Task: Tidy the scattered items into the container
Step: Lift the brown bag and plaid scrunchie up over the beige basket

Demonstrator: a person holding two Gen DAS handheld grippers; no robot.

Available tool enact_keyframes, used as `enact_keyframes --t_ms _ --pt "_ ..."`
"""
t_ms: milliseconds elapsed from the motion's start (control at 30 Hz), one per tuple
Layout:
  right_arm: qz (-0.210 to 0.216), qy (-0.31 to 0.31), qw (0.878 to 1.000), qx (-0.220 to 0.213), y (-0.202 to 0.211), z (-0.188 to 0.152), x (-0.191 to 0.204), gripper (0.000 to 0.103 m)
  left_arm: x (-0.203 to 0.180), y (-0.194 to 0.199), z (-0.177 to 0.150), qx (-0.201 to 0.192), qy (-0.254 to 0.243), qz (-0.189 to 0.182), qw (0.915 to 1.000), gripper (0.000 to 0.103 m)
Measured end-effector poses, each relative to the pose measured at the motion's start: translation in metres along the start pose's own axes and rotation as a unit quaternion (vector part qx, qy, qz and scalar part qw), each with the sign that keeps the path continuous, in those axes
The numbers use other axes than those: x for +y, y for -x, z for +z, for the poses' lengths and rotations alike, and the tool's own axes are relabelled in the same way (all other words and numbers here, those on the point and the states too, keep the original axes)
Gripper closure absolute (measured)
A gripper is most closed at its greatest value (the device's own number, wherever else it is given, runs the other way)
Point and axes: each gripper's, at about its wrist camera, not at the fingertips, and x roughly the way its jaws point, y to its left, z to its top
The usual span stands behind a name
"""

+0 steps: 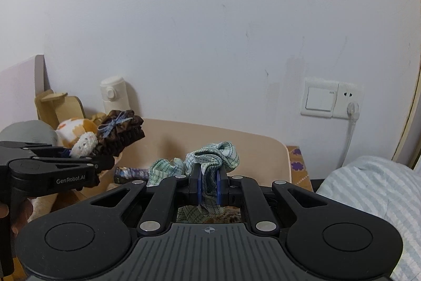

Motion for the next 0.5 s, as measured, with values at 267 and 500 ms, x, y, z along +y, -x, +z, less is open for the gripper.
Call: enact_keyframes --t_ms 267,500 --pt "-0.011 -0.003 1.000 0.023 -0.023 -0.007 -0.008 0.093 -0.006 -0.026 -0.011 0.031 -0.015 0.008 0.9994 0.071" --pt "-0.019 -0.004 0.999 0.042 -0.035 -0.016 -0.012 0.093 -0.012 -0.035 -0.018 0.043 -0.043 0.011 0.9981 0.071"
